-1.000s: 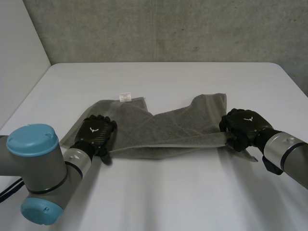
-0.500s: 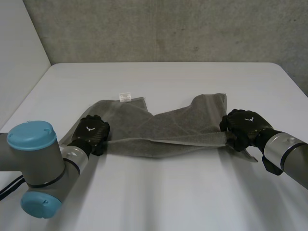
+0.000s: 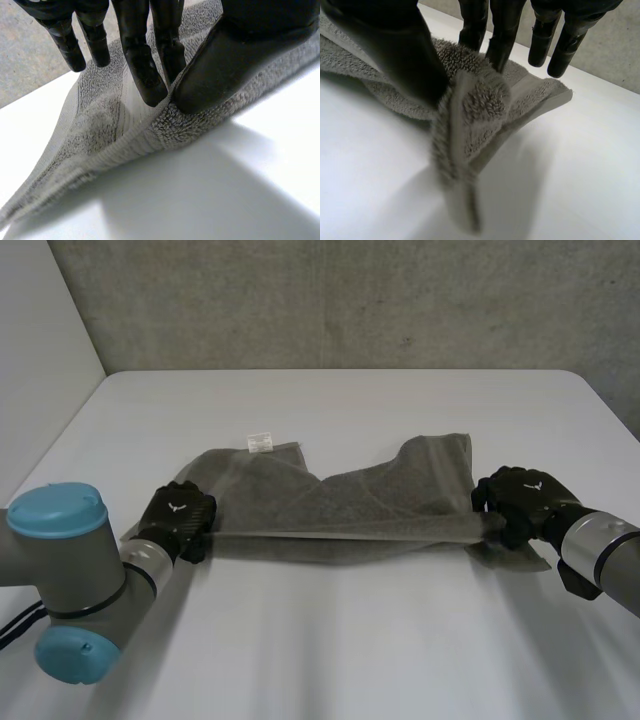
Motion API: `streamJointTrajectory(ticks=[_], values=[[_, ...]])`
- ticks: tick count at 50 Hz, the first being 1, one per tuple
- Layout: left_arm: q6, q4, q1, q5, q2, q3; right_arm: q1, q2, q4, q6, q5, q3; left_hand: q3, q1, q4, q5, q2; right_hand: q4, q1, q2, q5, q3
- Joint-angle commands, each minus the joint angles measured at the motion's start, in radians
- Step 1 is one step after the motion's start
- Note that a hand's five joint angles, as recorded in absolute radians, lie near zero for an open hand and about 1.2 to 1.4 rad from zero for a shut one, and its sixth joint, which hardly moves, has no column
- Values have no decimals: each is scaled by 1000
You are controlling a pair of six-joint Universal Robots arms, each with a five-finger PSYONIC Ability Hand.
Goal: Fold the towel.
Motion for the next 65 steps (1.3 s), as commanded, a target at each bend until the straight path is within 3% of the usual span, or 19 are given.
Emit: streamJointTrajectory(ticks=[1,13,25,30,32,33,34,39,41,44,52,59,65], values=[[-37,-10,8,43,82,-12,5,21,-3,-7,2,-1,-52,107,-59,72,56,-76,-460,-447,-463,-43],[-108,-86,86,52,110,9,0,-19,-3,-81,18,100,-52,107,-59,72,56,-76,-484,-471,-487,-43],[-114,-95,100,51,108,32,-49,-39,-53,-116,30,164,-52,107,-59,72,56,-76,-448,-435,-452,-43],[-123,-99,100,51,108,32,-67,-37,-95,-104,47,164,-52,107,-59,72,56,-76,-222,-209,-225,-43],[-125,-106,100,52,110,27,-64,-37,-101,-98,48,164,-52,107,-59,72,56,-76,90,103,86,-43],[-125,-106,100,52,110,27,-64,-37,-101,-98,48,164,-52,107,-59,72,56,-76,92,105,89,-43],[-125,-114,99,52,111,24,-64,-39,-99,-98,39,163,-52,107,-59,72,56,-76,402,415,399,-43],[-126,-164,99,86,159,4,-64,-83,-68,-98,25,154,-52,107,-59,72,56,-76,405,418,402,-43],[-126,-219,100,132,217,-20,-69,-182,6,-103,-7,145,-52,107,-59,72,56,-76,405,418,402,-43],[-128,-275,114,170,290,-43,-72,-224,60,-103,-30,131,-52,107,-59,72,56,-76,405,418,402,-43],[-126,-396,169,278,459,-91,-109,-399,309,-113,-183,56,-52,107,-59,72,56,-76,405,418,402,-43],[-126,-422,186,311,504,-75,-106,-387,356,-112,-216,-15,-52,107,-59,72,56,-76,405,418,402,-43],[-114,-411,188,312,425,-17,-104,-186,369,-168,-199,-110,-52,107,-59,72,56,-76,405,418,402,-43]])
